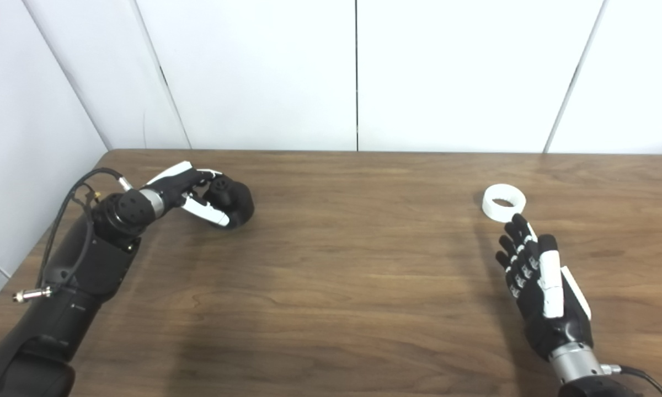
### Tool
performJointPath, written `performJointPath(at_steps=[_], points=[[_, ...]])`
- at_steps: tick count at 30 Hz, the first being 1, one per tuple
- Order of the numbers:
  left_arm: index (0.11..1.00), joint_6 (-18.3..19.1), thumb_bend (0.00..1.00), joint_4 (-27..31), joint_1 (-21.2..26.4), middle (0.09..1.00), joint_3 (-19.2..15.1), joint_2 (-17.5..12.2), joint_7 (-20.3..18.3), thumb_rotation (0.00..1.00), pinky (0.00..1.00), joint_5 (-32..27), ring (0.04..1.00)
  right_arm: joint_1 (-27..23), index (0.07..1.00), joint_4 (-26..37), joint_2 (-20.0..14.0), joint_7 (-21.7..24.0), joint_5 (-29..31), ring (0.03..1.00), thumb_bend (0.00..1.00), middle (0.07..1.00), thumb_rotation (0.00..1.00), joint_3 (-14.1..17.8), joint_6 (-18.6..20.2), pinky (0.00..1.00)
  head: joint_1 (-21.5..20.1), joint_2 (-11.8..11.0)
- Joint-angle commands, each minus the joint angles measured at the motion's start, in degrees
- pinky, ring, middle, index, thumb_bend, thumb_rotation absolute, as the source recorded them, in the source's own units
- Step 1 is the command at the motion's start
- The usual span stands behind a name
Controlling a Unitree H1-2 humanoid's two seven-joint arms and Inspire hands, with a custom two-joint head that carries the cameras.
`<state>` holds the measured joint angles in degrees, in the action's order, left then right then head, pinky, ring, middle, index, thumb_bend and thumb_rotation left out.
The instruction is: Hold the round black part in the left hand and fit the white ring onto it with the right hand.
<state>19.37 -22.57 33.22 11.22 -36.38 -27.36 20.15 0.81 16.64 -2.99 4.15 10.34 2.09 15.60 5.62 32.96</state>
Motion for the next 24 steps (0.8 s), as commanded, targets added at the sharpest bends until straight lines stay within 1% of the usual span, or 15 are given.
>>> performJointPath(at_steps=[1,2,6,16,24], points=[[0.894,-1.47,1.00,0.47,3.96,0.966,-0.69,-1.48,1.59,0.18,0.94,0.51,0.994,-1.17,1.000,1.95,-0.46,0.94,0.64,1.000,0.68,1.000,1.00,0.02,-2.13,1.00,0.10,0.07],[0.891,-1.08,1.00,0.89,3.86,0.980,-0.59,-1.52,1.58,0.18,0.97,0.76,0.999,-1.19,1.000,1.98,-0.46,0.93,0.66,1.000,0.68,1.000,1.00,0.01,-2.16,1.00,0.16,0.08],[0.880,-1.10,1.00,1.59,3.46,0.999,-0.02,-1.94,1.55,0.18,0.99,1.63,1.000,-1.18,1.000,2.06,-0.63,1.09,0.75,1.000,0.68,1.000,1.00,-0.12,-2.32,1.00,0.20,0.08],[0.857,-1.48,0.99,2.47,2.66,1.000,0.65,-2.46,2.05,0.15,0.99,3.52,1.000,-1.18,1.000,2.01,-1.04,1.57,0.87,1.000,0.69,1.000,1.00,-0.12,-2.84,1.00,0.43,0.05],[0.824,-2.92,0.97,2.25,2.39,1.000,0.47,-2.23,3.01,0.14,1.00,4.23,1.000,-1.14,1.000,2.00,-1.33,1.67,0.70,1.000,0.69,1.000,1.00,-0.19,-2.89,1.00,0.52,-0.02]])
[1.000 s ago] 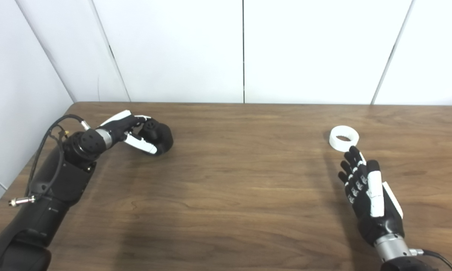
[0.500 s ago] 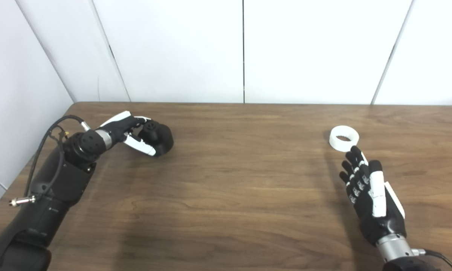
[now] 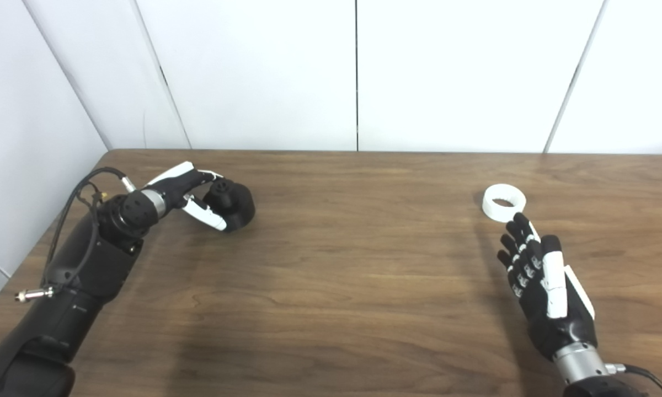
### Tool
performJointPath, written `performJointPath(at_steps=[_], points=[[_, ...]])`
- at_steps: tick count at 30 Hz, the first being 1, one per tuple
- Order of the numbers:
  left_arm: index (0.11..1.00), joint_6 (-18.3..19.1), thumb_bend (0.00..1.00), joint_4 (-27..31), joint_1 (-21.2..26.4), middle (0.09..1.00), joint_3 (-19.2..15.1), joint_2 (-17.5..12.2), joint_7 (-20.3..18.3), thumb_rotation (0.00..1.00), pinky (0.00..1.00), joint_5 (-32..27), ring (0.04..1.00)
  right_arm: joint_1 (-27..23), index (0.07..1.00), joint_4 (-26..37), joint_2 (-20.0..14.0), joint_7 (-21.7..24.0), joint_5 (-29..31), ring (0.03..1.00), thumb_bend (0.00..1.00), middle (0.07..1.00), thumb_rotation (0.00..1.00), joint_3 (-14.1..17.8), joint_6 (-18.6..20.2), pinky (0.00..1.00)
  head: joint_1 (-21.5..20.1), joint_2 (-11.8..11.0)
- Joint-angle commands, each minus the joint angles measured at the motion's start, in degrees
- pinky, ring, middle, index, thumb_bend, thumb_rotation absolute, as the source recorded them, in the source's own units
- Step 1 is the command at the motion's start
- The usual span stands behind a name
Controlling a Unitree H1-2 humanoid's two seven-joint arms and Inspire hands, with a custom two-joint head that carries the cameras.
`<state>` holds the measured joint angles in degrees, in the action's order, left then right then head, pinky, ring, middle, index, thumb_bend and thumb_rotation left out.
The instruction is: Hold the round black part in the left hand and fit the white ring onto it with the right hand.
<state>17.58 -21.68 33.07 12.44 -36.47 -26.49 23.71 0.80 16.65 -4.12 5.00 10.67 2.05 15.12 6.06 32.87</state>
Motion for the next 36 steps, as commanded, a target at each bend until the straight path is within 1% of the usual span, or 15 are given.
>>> performJointPath(at_steps=[1,10,21,27,32,36], points=[[0.821,-1.47,0.97,1.17,2.51,1.000,-0.79,-2.09,2.27,0.14,1.00,0.84,1.000,-1.14,1.000,1.88,-0.29,0.93,0.45,1.000,0.69,1.000,1.00,-0.14,-2.53,1.00,0.08,0.02],[0.791,-3.39,0.97,1.26,2.15,1.000,-0.62,-2.19,3.09,0.16,1.00,1.46,1.000,-1.17,1.000,1.76,-0.47,1.01,0.35,1.000,0.68,1.000,1.00,-0.18,-2.60,1.00,0.22,-0.02],[0.771,-4.39,0.96,1.24,1.78,0.999,-0.57,-2.10,4.14,0.14,1.00,2.65,1.000,-1.17,1.000,2.18,-0.55,1.07,0.65,1.000,0.69,1.000,1.00,-0.08,-2.07,1.00,0.24,0.26],[0.767,-5.17,0.98,0.77,2.14,1.000,0.67,-2.54,3.20,0.14,1.00,4.00,1.000,-1.33,1.000,2.33,-0.55,0.80,0.75,1.000,0.68,1.000,1.00,0.24,-2.04,1.00,0.38,0.38],[0.782,-5.68,1.00,0.59,2.43,1.000,1.53,-2.99,2.48,0.16,1.00,4.70,1.000,-1.46,1.000,2.53,-0.63,0.57,0.50,1.000,0.68,1.000,1.00,0.36,-1.77,1.00,0.45,0.44],[0.782,-4.90,1.00,0.93,2.50,1.000,1.76,-3.11,2.13,0.16,1.00,5.36,1.000,-1.56,1.000,2.26,-0.75,0.71,0.68,1.000,0.68,1.000,1.00,0.54,-1.87,1.00,0.53,0.50]])
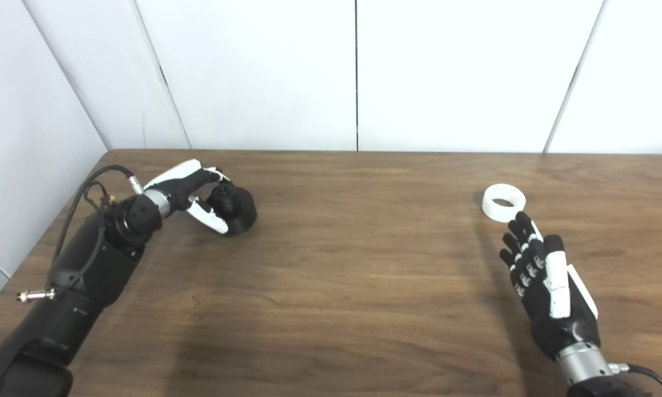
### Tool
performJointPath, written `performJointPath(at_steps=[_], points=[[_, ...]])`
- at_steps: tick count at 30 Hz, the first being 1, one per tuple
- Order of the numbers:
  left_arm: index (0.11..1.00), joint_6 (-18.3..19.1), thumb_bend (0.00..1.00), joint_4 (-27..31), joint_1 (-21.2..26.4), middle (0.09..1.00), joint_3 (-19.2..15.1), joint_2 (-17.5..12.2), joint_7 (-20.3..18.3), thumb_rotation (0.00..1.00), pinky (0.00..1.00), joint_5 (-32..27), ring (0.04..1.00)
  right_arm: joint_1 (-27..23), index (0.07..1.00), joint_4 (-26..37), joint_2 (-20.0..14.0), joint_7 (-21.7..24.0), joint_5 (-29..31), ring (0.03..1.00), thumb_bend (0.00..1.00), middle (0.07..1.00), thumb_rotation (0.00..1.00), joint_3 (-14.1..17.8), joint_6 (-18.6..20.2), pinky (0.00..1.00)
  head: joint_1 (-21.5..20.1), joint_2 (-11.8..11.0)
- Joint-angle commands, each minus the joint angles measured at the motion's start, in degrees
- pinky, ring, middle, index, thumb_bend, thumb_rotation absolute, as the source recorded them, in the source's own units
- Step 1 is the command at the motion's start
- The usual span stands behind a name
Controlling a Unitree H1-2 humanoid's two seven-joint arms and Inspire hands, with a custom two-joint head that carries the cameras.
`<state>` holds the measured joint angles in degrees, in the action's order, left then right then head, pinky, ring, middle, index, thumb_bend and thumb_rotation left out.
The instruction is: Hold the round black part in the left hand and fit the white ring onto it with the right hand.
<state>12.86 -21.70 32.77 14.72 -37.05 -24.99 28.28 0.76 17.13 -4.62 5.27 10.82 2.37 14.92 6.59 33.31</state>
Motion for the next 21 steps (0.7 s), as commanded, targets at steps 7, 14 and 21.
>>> performJointPath(at_steps=[7,14,21], points=[[0.791,-0.65,1.00,1.09,2.68,1.000,-0.25,-2.64,0.78,0.15,1.00,1.89,1.000,-1.58,1.000,1.81,-0.18,0.64,1.08,1.000,0.67,1.000,1.00,0.47,-2.05,1.00,0.03,0.02],[0.737,-2.05,0.99,1.13,2.46,0.979,0.30,-2.68,1.82,0.14,1.00,3.00,1.000,-1.62,1.000,1.83,0.02,0.23,0.96,1.000,0.68,0.997,1.00,0.61,-1.70,1.00,0.10,-0.15],[0.690,-2.11,0.96,1.53,2.11,0.971,0.02,-2.50,2.50,0.11,1.00,3.82,1.000,-1.77,1.000,1.63,-0.14,0.57,0.79,1.000,0.67,0.999,1.00,0.35,-1.89,1.00,0.11,-0.18]])
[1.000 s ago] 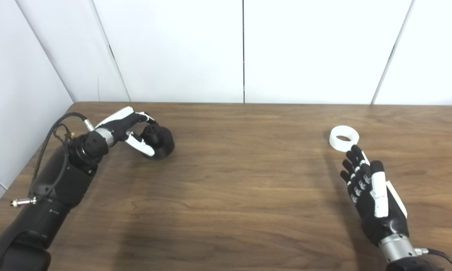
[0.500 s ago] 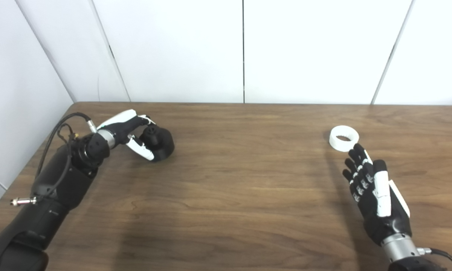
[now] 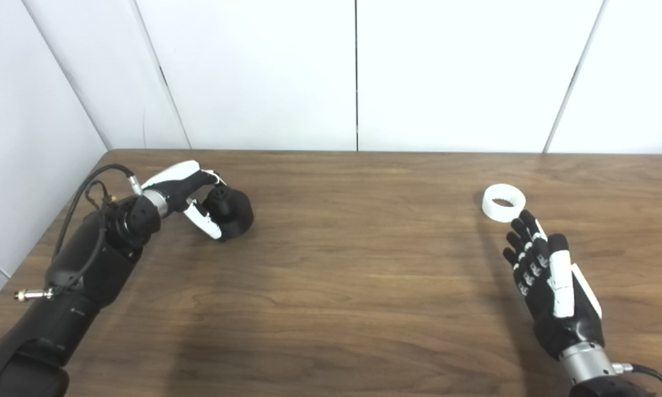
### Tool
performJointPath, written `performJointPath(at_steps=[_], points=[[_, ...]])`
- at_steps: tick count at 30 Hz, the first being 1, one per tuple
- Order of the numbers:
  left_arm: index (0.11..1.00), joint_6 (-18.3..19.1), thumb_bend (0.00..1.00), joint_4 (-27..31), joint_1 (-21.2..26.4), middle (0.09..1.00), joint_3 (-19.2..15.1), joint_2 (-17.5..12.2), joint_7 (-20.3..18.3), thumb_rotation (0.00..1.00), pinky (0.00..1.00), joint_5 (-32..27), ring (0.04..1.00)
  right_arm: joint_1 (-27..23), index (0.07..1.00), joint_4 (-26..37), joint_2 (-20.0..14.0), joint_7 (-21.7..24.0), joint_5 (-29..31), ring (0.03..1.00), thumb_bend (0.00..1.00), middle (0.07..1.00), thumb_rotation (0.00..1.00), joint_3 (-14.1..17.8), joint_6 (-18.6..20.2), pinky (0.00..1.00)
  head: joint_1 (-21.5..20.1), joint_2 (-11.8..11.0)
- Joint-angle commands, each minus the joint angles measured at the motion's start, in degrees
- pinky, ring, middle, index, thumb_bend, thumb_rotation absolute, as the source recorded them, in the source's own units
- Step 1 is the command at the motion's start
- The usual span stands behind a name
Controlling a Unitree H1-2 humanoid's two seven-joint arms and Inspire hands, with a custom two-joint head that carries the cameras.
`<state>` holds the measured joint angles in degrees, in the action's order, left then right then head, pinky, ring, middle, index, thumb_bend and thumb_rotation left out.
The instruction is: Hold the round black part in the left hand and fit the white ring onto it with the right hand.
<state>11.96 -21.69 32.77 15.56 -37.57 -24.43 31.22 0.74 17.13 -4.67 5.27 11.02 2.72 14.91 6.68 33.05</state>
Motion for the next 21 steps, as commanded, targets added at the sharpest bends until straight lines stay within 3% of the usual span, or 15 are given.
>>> performJointPath(at_steps=[1,9,21], points=[[0.688,-1.23,0.96,1.68,2.06,0.971,-0.77,-2.00,1.90,0.11,1.00,1.01,1.000,-1.81,1.000,1.65,-0.10,0.56,0.52,1.000,0.67,1.000,1.00,-0.05,-1.79,1.00,0.02,0.08],[0.645,-3.00,0.93,2.21,1.17,0.925,-1.69,-1.83,2.24,0.11,1.00,0.19,1.000,-2.09,1.000,1.44,-0.08,0.52,0.31,1.000,0.69,1.000,1.00,-0.16,-1.92,1.00,0.04,0.22],[0.657,-4.15,0.92,5.48,-1.08,0.935,-2.29,-1.79,2.87,0.11,1.00,0.26,1.000,-1.95,1.000,1.84,-0.10,0.68,0.52,1.000,0.69,1.000,1.00,-0.41,-1.50,1.00,-0.11,0.42]])
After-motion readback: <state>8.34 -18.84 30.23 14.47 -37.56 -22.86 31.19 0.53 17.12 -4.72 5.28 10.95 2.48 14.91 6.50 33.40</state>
